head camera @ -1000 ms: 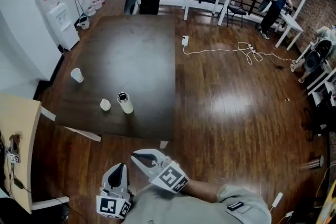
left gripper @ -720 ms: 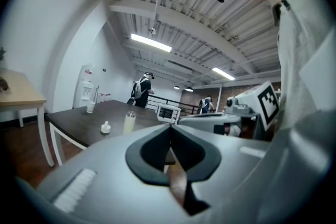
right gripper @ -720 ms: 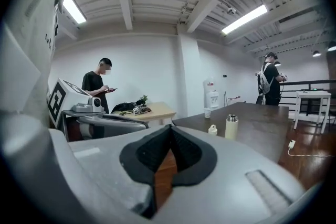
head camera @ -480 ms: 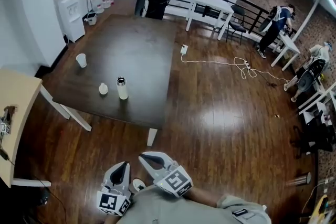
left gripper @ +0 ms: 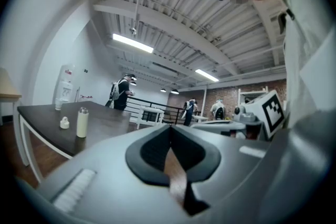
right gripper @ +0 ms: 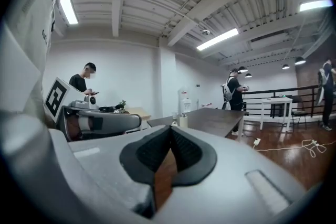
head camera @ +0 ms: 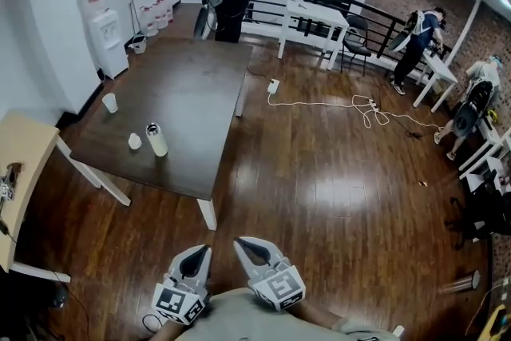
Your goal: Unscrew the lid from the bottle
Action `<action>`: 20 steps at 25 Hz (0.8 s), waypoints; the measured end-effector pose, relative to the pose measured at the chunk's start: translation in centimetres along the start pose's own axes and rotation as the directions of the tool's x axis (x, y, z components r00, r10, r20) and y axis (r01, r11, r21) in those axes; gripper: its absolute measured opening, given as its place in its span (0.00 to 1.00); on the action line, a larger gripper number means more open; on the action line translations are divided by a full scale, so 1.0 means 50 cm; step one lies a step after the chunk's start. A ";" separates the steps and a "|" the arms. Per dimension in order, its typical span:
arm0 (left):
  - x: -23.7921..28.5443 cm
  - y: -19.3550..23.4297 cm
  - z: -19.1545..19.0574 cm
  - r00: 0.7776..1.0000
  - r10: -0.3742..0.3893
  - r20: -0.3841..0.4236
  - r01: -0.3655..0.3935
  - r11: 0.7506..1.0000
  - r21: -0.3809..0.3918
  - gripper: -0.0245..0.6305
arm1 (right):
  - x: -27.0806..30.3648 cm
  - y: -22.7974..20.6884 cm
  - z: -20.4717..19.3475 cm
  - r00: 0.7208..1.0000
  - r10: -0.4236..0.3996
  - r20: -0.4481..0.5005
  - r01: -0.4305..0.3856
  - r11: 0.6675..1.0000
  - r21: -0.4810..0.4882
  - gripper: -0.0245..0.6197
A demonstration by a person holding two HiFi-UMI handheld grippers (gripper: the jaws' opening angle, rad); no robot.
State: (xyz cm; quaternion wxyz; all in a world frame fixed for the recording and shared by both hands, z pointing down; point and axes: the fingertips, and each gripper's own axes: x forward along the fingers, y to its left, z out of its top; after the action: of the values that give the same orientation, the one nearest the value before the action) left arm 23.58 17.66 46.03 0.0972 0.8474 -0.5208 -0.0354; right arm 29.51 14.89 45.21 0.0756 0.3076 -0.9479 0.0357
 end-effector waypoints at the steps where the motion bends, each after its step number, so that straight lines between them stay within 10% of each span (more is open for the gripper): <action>1: 0.017 -0.030 -0.006 1.000 -0.019 0.000 0.019 1.000 -0.001 0.04 | -0.028 -0.022 -0.006 1.000 -0.021 0.002 0.021 1.000 0.005 0.04; 20: 0.118 -0.300 -0.120 0.991 -0.092 -0.099 0.085 0.994 -0.072 0.04 | -0.322 -0.180 -0.124 0.988 -0.150 -0.046 0.153 0.986 0.067 0.04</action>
State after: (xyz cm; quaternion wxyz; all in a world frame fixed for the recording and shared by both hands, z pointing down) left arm 40.38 19.75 49.11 0.1504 0.8667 -0.4754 -0.0140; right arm 48.43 17.60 48.87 0.0867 0.3803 -0.9182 0.0693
